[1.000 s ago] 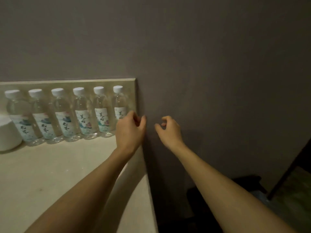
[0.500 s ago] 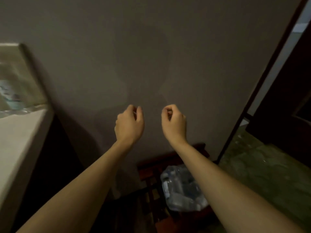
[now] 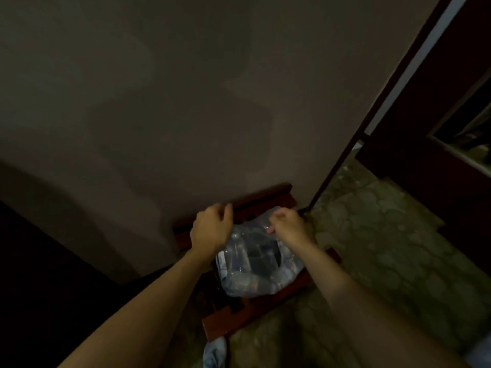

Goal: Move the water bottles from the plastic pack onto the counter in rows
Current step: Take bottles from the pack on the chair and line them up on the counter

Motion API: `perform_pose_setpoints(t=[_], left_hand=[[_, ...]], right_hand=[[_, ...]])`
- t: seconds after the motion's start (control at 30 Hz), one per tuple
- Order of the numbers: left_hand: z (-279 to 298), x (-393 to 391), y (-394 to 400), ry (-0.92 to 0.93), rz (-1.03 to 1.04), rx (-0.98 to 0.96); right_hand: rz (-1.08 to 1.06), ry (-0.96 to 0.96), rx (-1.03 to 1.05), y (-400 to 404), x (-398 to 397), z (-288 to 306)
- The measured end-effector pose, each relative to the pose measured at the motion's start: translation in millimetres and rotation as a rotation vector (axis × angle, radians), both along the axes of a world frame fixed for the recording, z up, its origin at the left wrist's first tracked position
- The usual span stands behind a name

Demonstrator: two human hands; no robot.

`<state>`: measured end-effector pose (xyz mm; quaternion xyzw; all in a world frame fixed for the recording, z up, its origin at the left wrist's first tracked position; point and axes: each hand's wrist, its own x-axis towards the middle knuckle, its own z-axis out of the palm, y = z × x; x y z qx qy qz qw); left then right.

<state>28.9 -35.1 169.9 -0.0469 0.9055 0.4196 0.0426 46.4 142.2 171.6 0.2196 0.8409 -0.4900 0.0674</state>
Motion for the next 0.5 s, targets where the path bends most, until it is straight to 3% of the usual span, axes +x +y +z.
perform_pose_setpoints(t=[0.23,0.5], left_hand=[[-88,-24,30,-0.269,-0.076,0.057],[-168,-19,34,-0.550,0.023,-0.006]], right_hand=[[0.028,-0.298,-0.025,30,-20,-74],[0.199,-0.536,0.051,29,-40,-155]])
